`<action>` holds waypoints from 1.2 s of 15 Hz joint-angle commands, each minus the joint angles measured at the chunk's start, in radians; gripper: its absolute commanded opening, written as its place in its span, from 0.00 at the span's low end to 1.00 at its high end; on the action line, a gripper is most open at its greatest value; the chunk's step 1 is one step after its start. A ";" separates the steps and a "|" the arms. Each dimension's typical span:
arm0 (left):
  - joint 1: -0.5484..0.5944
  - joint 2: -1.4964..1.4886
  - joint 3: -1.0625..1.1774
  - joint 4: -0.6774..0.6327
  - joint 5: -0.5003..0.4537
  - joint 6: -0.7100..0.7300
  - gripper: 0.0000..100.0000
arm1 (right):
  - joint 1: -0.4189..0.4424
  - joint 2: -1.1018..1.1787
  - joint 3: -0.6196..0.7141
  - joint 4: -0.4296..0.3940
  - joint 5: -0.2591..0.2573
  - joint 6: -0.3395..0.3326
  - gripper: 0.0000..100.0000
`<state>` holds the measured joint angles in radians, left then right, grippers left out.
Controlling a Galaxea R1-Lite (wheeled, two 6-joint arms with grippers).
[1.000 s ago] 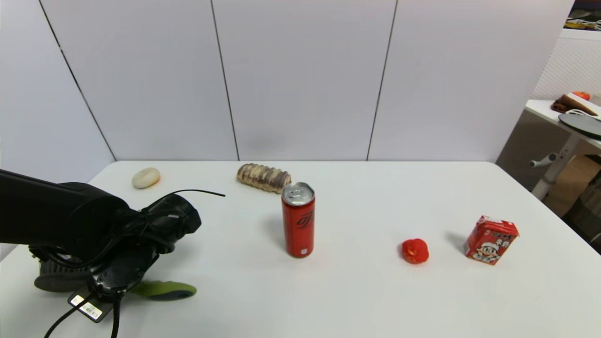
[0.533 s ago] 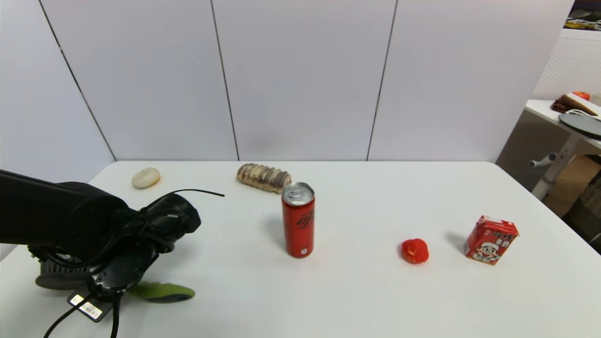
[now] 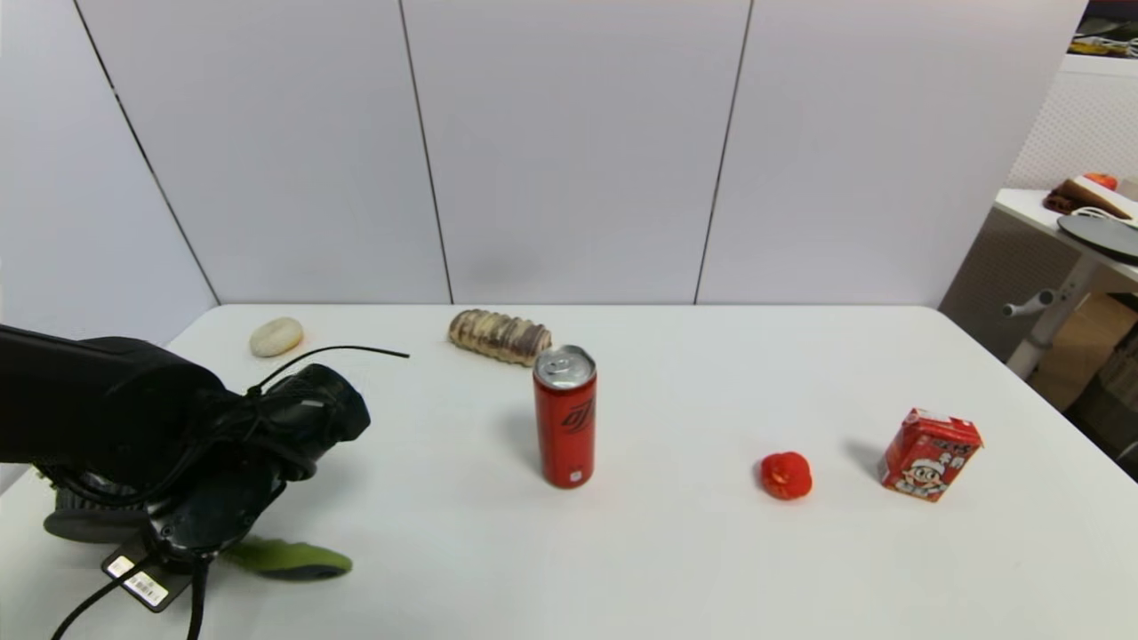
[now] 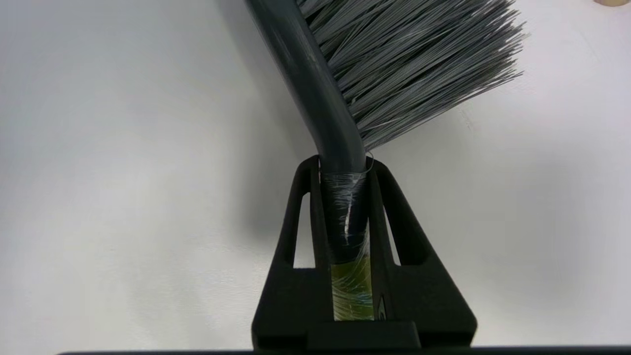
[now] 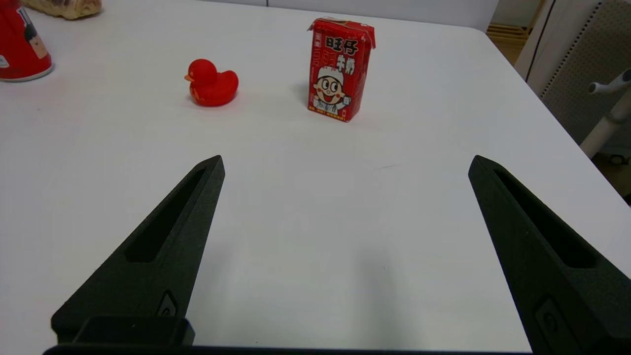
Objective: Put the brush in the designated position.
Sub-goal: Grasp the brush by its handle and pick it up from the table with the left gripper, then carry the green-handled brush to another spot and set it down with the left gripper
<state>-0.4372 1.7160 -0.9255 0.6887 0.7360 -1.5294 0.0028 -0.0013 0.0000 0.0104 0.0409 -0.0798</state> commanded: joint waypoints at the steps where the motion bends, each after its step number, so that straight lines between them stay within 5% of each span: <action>1: -0.001 -0.064 -0.035 0.054 0.029 0.031 0.00 | 0.000 0.001 0.002 0.000 0.001 0.000 1.00; 18: -0.109 0.093 -0.418 0.048 0.043 0.163 0.00 | 0.000 0.001 0.002 0.000 0.001 0.000 1.00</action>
<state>-0.5528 1.7968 -1.3383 0.7321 0.7749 -1.3685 0.0028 -0.0013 0.0000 0.0109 0.0404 -0.0798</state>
